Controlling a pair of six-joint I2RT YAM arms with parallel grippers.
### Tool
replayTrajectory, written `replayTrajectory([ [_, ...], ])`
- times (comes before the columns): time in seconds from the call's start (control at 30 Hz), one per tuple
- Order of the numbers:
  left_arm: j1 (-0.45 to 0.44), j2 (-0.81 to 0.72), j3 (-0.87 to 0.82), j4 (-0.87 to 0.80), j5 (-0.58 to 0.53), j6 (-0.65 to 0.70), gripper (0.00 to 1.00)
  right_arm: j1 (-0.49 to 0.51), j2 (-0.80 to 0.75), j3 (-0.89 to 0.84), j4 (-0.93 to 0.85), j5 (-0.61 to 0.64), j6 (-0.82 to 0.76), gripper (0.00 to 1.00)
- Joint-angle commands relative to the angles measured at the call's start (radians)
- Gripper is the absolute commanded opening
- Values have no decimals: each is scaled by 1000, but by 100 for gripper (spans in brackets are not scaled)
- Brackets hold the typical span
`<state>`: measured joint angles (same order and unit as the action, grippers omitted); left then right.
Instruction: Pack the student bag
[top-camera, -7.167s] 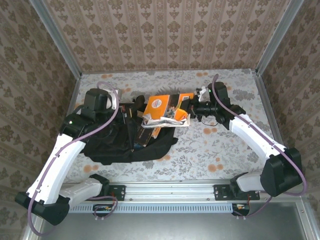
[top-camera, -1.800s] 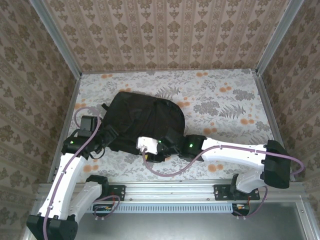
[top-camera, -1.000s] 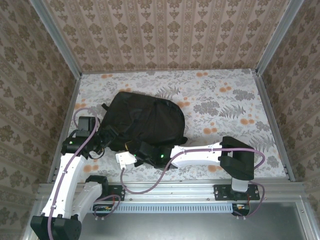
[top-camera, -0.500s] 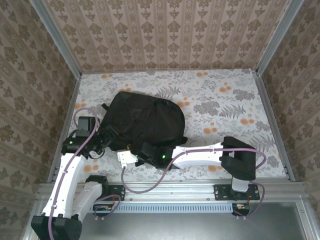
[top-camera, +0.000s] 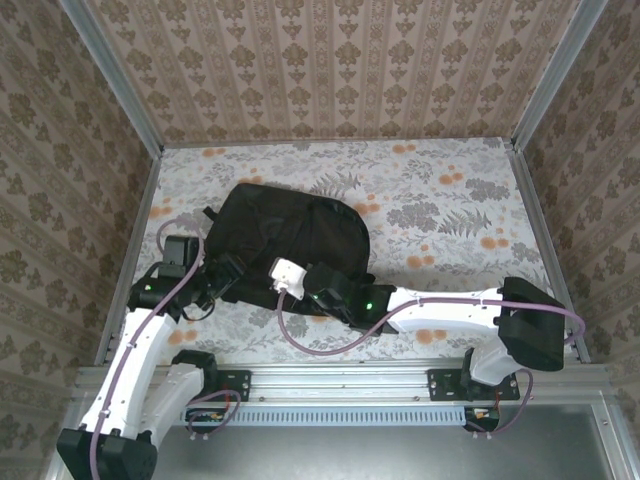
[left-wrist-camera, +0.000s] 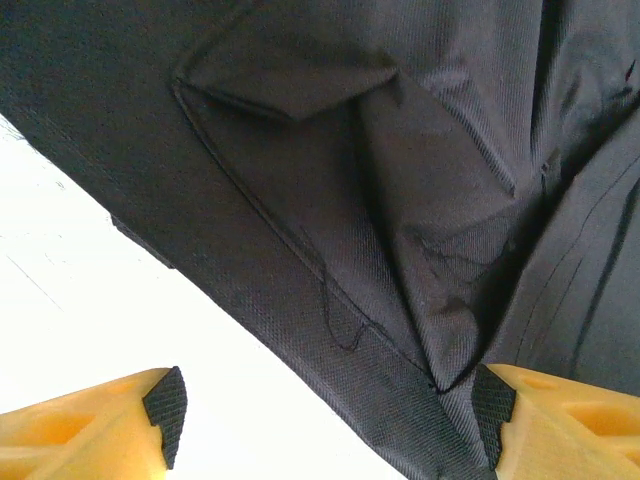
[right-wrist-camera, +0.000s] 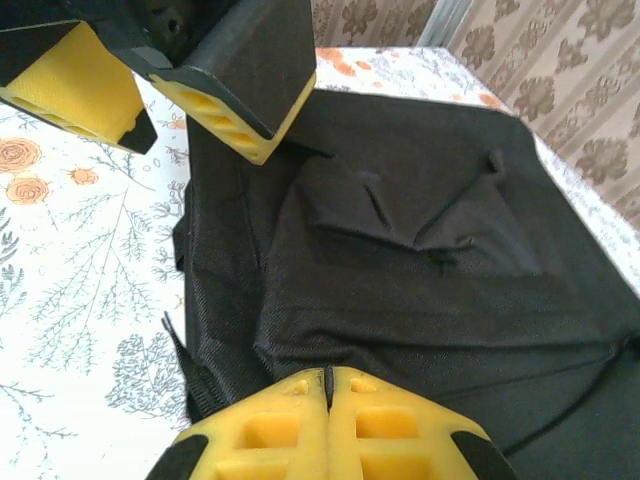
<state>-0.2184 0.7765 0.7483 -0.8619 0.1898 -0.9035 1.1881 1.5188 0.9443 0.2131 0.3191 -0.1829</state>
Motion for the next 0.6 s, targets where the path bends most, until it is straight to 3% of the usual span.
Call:
replayTrajectory([
  [0.0,-19,-13,-8,16,-11,-21,79,-2,-36,0,-32,-34,99,0],
  [0.13,-21,-14,13,-5,-36,-11,79,25,-1,62,-130,-45,-27,24],
  [0.23,-14,-13,25,-15,-46,-8,80,64,31,73,-129,-31,-184,37],
  [0.57,40,-7,29,-7,-5,18,81,77,162,113,-63,-46,-462,40],
])
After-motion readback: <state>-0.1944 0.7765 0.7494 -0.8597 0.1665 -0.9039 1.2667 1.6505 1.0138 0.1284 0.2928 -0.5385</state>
